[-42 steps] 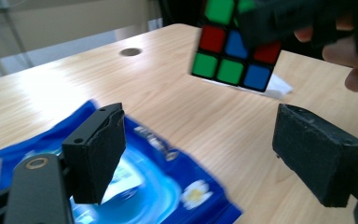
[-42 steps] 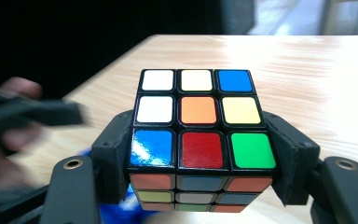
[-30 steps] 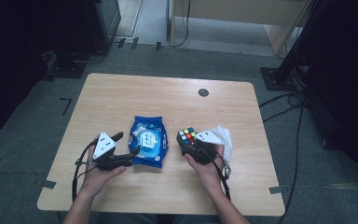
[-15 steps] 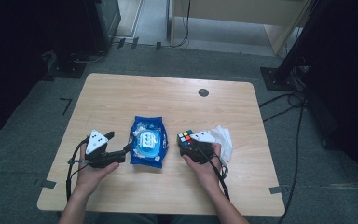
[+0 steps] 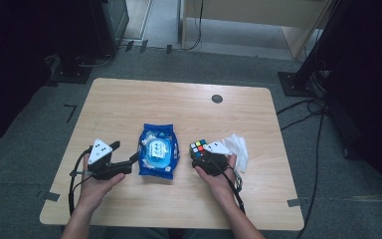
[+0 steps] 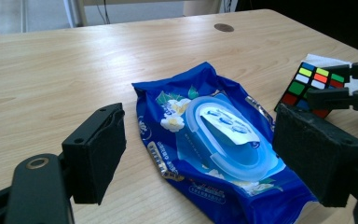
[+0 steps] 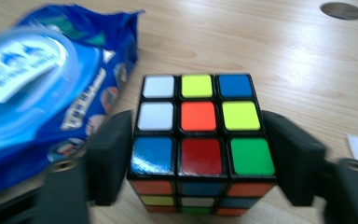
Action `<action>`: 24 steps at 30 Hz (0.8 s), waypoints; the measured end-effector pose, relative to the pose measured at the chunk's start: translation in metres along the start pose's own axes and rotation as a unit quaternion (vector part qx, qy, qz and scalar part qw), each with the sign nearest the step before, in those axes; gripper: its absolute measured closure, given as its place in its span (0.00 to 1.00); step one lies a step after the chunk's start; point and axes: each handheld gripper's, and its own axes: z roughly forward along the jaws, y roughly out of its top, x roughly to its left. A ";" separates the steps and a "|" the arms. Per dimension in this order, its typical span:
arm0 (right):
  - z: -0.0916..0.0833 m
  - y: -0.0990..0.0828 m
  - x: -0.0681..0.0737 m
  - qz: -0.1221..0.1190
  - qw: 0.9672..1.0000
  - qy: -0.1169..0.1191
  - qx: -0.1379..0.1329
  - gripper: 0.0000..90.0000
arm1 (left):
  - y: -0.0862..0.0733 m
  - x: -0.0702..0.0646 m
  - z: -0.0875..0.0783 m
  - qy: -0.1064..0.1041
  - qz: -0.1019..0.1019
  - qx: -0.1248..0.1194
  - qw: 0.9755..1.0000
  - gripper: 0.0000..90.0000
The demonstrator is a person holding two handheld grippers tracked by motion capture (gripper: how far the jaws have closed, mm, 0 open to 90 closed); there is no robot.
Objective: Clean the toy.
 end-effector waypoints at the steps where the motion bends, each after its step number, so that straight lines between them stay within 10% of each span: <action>1: -0.002 0.002 -0.001 0.001 1.000 0.006 -0.003 0.25 | 0.000 0.000 0.000 -0.001 -0.001 -0.001 1.000 0.20; 11: -0.037 0.016 -0.020 0.036 0.998 0.038 -0.023 0.03 | -0.010 0.014 -0.008 0.001 -0.002 0.018 1.000 0.19; 24: -0.090 -0.008 -0.076 0.058 0.998 -0.004 -0.027 0.03 | -0.040 0.040 -0.025 0.019 -0.051 0.027 0.998 0.19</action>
